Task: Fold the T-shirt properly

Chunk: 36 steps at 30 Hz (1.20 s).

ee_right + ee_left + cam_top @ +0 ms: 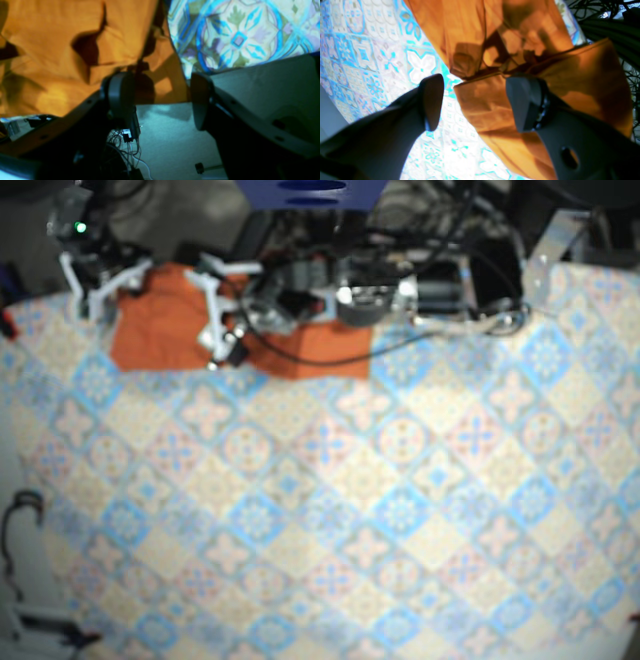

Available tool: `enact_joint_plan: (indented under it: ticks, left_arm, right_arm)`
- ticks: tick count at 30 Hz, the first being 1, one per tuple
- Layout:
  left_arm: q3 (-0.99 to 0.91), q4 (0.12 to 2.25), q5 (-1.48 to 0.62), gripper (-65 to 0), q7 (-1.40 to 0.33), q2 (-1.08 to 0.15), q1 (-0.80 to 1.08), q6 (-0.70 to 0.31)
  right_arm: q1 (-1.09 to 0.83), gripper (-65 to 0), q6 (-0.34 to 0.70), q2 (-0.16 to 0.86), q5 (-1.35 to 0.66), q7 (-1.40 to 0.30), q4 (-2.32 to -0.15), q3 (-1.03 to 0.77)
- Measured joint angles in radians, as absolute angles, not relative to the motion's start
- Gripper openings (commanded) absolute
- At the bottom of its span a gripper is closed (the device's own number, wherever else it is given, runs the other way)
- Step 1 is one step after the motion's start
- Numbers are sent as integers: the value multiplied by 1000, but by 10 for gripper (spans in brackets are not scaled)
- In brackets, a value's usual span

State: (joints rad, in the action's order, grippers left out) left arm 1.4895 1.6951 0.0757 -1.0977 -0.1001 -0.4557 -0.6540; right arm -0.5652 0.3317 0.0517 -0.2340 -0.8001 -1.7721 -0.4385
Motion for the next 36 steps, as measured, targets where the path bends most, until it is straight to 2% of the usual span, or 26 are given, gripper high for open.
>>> enact_joint_plan:
  ticks: [6, 11, 14, 21, 23, 26, 30, 36]
  left_arm:
    - [1475, 1707, 71, -236, -1101, -144, -379, -651]
    - [1301, 1770, 71, -235, -1149, -180, -324, -655]
    - [1198, 1792, 68, -235, -1150, -222, -292, -596]
    - [824, 1848, 65, -235, -1157, -236, -171, -586]
    - [744, 1858, 71, -235, -1155, -236, -146, -580]
    - [654, 1869, 72, -235, -1157, -239, -88, -582]
    - [610, 1876, 60, -235, -1160, -238, -50, -588]
    - [593, 1877, 64, -235, -1163, -239, 2, -588]
  right_arm:
    - [-561, -305, 335, 52, -235, -798, -1772, -439]
    - [-562, -304, 336, 53, -236, -809, -1773, -439]
    - [-562, -303, 336, 55, -235, -827, -1773, -439]
    - [-558, -301, 340, 58, -247, -833, -1742, -439]
    - [-553, -301, 362, 59, -234, -875, -1712, -440]
    - [-557, -295, 451, 58, -239, -904, -1686, -439]
    - [-530, -251, 515, 59, -236, -937, -1679, -444]
    - [-535, -228, 528, 91, -242, -943, -1685, -445]
